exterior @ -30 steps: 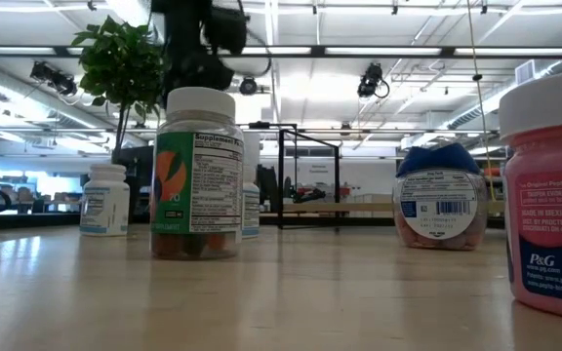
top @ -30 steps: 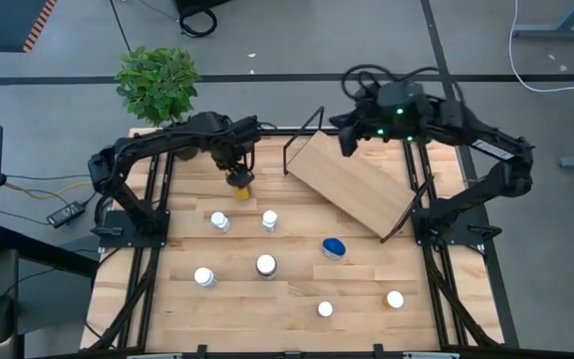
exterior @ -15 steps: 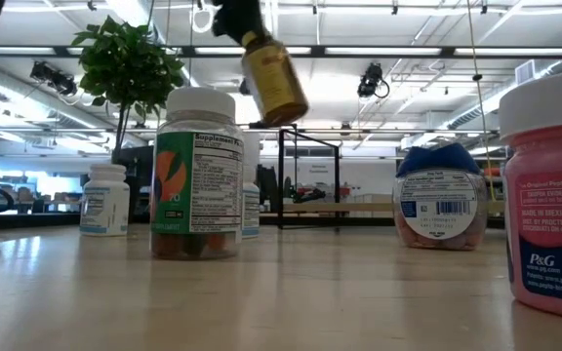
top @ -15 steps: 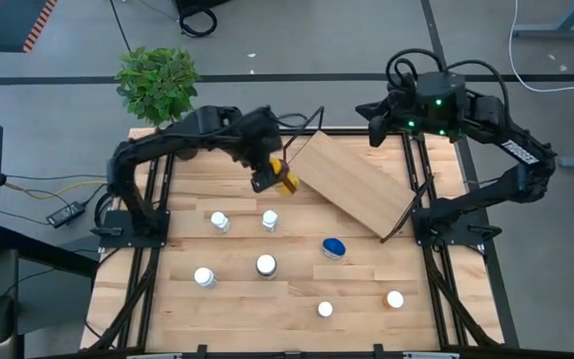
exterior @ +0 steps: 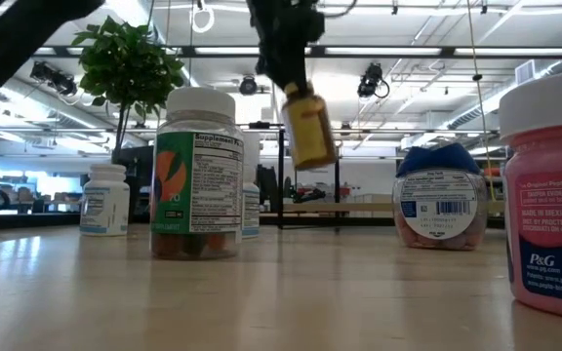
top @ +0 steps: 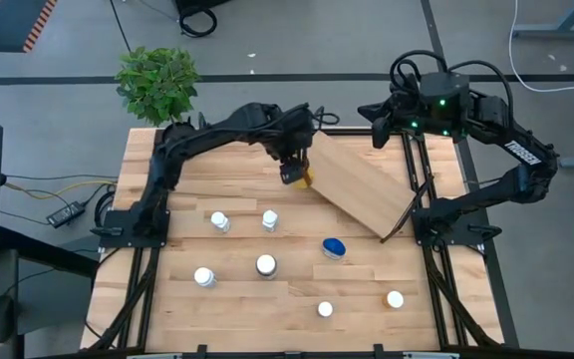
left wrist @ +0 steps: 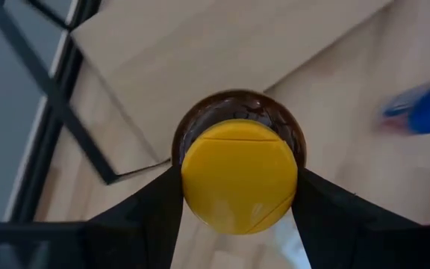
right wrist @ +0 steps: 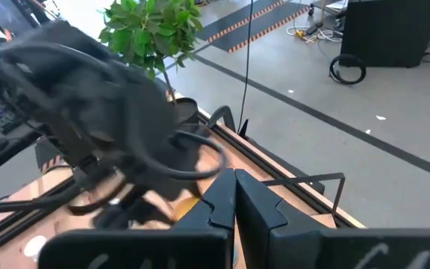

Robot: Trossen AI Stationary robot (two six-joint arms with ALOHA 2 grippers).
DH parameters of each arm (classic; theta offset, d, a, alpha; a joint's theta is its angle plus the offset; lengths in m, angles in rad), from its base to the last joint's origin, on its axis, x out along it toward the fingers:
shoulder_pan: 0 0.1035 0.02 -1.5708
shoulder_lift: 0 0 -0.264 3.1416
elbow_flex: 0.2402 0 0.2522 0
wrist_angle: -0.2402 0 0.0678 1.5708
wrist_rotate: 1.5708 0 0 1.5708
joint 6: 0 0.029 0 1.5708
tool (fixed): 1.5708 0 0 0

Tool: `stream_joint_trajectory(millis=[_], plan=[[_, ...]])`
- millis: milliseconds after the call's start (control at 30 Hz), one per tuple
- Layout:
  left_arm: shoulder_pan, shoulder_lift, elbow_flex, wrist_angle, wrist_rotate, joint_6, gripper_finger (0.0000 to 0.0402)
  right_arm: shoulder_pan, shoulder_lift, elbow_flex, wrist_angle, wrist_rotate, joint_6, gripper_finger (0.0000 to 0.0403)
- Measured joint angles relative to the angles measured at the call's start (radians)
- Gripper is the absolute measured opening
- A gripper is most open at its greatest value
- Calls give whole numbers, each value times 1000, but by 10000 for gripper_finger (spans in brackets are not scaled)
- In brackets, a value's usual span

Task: Pick and place medicine bottles onto shelf by color
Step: Put the yellow medicine bottle on the shelf

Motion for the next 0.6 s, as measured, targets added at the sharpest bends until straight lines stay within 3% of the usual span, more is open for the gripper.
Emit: stream_joint_trajectory(millis=[167, 600], plan=[[23, 51, -2, 7, -49, 39, 230, 0, 0, 0, -5, -6, -41, 12], [30, 65, -1, 146, -46, 162, 231, 0, 0, 0, -41, -19, -59, 12]])
